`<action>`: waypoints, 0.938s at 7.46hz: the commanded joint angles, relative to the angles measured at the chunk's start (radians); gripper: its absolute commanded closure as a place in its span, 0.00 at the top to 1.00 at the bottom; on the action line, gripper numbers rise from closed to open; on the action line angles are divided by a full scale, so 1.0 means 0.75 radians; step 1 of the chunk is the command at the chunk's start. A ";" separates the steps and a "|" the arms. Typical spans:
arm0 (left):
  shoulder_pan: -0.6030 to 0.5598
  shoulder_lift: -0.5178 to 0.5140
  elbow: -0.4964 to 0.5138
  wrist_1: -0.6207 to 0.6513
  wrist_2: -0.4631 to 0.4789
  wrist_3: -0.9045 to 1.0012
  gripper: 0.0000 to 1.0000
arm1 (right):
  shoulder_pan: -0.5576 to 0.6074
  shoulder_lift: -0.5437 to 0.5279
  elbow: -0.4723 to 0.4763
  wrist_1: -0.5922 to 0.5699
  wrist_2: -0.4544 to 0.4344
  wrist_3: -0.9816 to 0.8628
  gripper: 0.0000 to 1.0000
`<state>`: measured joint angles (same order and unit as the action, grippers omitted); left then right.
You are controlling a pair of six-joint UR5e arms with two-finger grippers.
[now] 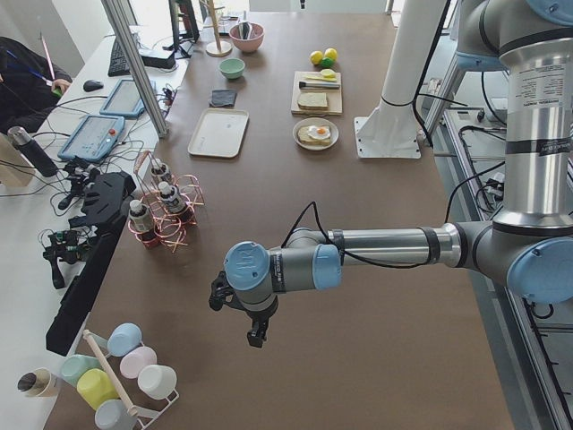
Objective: Make sandwich and place on tray
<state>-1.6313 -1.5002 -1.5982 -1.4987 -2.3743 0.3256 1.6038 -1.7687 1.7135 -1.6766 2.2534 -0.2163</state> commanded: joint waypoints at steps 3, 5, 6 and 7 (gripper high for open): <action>0.001 -0.002 0.000 -0.004 0.000 0.006 0.99 | 0.001 0.000 0.006 0.000 0.000 0.000 1.00; -0.001 -0.002 -0.027 -0.051 -0.002 0.002 0.99 | 0.001 0.000 0.008 0.002 0.000 0.000 1.00; -0.001 -0.008 -0.035 -0.055 -0.002 -0.007 0.99 | 0.001 0.000 0.008 0.002 0.000 0.000 1.00; -0.001 -0.008 -0.033 -0.053 0.000 -0.009 0.99 | 0.001 0.000 0.008 0.000 0.000 0.000 1.00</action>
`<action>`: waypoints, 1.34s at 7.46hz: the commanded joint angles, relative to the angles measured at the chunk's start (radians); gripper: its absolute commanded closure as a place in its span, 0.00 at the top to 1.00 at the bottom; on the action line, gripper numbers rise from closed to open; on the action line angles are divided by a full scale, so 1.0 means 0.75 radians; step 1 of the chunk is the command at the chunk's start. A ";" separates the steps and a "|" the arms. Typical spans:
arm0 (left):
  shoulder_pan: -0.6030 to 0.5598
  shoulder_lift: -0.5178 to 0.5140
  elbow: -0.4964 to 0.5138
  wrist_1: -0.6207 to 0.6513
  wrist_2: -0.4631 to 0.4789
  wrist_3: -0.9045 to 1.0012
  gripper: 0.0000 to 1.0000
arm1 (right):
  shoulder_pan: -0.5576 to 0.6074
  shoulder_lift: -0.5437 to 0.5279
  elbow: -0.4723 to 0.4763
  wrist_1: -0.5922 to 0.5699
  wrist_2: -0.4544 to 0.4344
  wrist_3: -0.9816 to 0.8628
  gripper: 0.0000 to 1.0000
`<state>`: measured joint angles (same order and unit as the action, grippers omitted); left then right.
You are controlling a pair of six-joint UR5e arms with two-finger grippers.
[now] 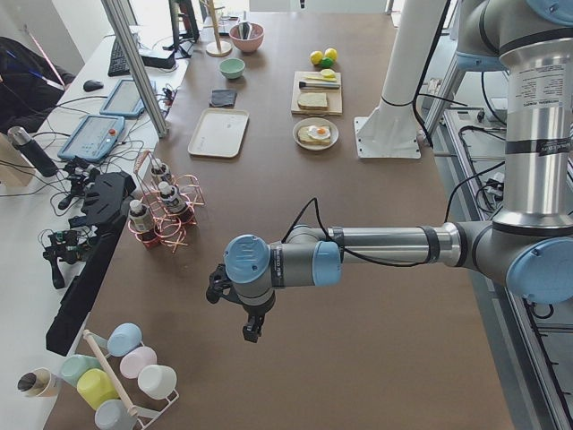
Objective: Make sandwich and place on tray
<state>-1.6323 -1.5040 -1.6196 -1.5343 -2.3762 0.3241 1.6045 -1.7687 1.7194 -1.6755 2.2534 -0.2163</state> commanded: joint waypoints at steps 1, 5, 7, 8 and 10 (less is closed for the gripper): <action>-0.002 -0.009 0.000 -0.004 0.006 -0.007 0.99 | 0.000 0.000 0.000 -0.002 0.000 0.002 1.00; -0.041 -0.003 -0.025 -0.051 0.108 -0.005 0.99 | 0.000 0.000 -0.002 -0.002 0.000 0.002 1.00; -0.059 0.023 -0.021 -0.144 0.102 0.010 0.99 | -0.002 0.000 -0.004 -0.002 0.000 0.002 1.00; -0.057 0.044 -0.017 -0.169 0.100 0.008 0.99 | 0.000 0.000 -0.004 -0.002 0.000 0.004 1.00; -0.057 0.056 -0.013 -0.200 0.106 -0.009 0.99 | -0.002 0.016 0.000 0.000 0.008 0.002 1.00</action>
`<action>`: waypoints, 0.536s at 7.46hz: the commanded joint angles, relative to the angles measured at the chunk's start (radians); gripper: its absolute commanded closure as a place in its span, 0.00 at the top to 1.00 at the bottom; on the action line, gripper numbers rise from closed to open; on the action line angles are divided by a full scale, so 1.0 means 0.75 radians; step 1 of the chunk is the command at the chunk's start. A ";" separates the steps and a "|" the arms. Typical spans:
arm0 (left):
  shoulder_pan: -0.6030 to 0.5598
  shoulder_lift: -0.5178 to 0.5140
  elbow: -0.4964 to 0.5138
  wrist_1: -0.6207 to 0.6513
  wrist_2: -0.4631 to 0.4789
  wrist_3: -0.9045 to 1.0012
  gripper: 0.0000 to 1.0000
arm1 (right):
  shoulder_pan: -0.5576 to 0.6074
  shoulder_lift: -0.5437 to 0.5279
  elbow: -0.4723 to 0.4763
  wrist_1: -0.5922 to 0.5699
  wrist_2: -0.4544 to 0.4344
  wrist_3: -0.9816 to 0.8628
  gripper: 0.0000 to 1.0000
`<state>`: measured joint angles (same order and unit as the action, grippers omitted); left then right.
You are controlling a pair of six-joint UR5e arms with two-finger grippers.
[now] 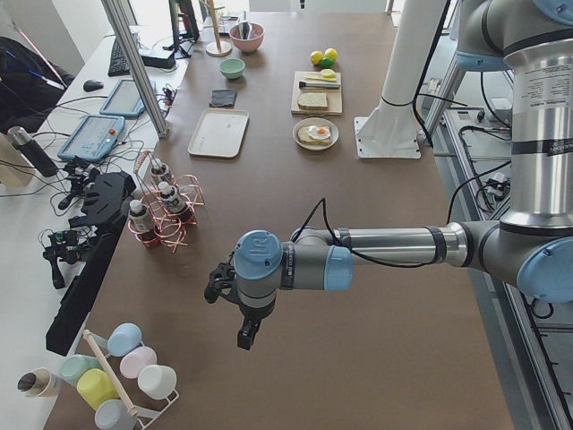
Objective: Make sandwich and place on tray
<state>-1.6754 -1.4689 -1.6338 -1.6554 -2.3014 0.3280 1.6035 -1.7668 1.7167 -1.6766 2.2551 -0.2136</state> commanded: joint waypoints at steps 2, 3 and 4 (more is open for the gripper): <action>-0.004 0.001 -0.012 -0.063 -0.004 -0.038 0.99 | 0.001 0.014 0.047 0.069 0.010 -0.004 1.00; -0.004 -0.001 -0.014 -0.065 -0.004 -0.039 0.99 | -0.001 0.014 0.047 0.124 0.012 0.007 1.00; -0.006 0.013 -0.016 -0.140 -0.004 -0.036 0.99 | -0.001 0.018 0.047 0.133 0.012 0.009 1.00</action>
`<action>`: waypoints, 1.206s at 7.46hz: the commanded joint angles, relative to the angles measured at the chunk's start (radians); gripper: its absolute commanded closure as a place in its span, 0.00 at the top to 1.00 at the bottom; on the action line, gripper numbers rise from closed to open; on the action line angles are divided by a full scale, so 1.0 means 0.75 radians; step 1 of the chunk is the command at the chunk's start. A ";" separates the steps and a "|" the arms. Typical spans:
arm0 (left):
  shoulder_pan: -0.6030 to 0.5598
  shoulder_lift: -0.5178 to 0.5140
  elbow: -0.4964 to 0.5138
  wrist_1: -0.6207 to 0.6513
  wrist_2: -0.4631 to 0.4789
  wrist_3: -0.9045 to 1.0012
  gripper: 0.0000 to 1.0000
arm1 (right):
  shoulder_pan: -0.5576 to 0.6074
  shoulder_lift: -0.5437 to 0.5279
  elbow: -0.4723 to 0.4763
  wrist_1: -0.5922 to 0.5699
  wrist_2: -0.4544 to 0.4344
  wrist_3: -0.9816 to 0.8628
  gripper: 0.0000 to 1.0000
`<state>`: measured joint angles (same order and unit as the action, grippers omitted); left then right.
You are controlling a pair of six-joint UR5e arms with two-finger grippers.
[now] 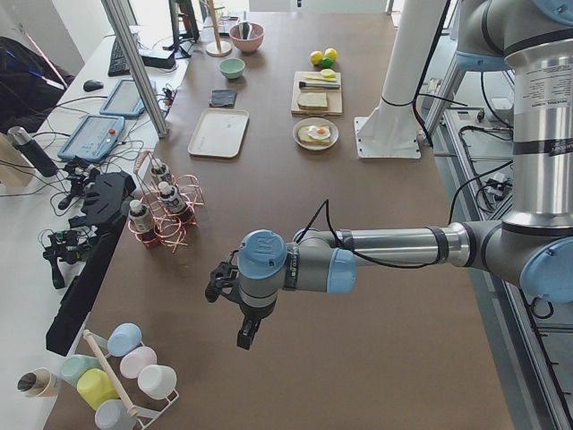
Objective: Make sandwich and place on tray
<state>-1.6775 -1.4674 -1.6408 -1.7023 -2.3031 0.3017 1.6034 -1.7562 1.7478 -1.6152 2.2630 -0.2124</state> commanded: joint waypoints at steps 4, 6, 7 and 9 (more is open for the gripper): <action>0.034 -0.023 -0.011 -0.170 -0.182 -0.126 0.99 | -0.001 0.002 0.077 0.053 0.087 0.013 1.00; 0.040 -0.031 -0.001 -0.284 -0.346 -0.161 0.99 | -0.001 0.002 0.124 0.055 0.159 0.074 1.00; 0.048 -0.029 -0.007 -0.358 -0.353 -0.224 0.99 | -0.009 0.000 0.140 0.053 0.210 0.077 1.00; 0.199 -0.034 -0.015 -0.574 -0.349 -0.515 0.98 | -0.047 0.004 0.140 0.057 0.485 0.229 1.00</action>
<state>-1.6128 -1.4911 -1.6487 -1.9912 -2.5618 0.0801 1.5935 -1.7558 1.8472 -1.5749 2.4738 -0.1344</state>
